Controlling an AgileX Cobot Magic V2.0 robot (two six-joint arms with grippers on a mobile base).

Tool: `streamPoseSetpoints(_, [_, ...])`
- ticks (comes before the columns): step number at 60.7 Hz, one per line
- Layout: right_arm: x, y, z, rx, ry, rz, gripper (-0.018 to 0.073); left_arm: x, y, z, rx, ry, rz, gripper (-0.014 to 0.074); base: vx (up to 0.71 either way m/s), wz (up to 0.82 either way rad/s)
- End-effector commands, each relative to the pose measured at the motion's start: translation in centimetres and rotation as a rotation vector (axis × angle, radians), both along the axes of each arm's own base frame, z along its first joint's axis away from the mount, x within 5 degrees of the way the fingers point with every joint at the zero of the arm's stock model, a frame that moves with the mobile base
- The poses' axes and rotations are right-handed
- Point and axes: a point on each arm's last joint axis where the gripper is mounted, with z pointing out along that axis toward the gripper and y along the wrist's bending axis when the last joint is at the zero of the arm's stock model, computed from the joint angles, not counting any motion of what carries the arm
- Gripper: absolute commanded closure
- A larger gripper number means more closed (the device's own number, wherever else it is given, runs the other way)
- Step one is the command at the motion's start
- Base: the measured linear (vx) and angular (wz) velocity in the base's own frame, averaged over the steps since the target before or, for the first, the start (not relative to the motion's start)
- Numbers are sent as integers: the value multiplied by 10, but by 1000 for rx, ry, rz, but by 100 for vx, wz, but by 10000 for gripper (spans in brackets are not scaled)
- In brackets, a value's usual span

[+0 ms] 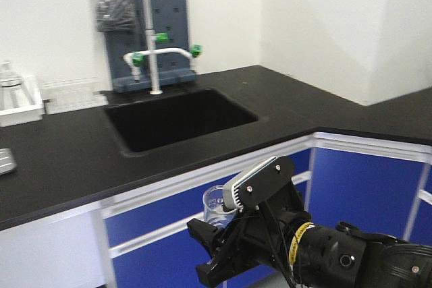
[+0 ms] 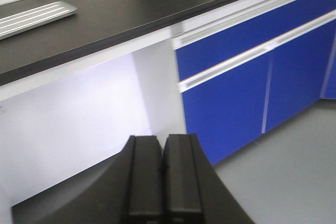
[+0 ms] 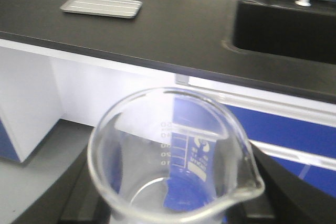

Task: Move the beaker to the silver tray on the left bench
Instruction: 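Hold the beaker in the right gripper while the base drives to the silver tray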

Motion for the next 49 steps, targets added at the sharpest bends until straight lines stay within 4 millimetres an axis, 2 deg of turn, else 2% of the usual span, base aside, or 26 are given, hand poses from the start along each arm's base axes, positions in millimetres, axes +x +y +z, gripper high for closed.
streamPoseSetpoints(1, [-4,1,27,90,-85,32,529,2,-1,0,-5,-62,-9,595,6,55])
streamPoseSetpoints(49, [-4,1,27,90,-85,32,529,2,-1,0,-5,-62,-9,595,11,49])
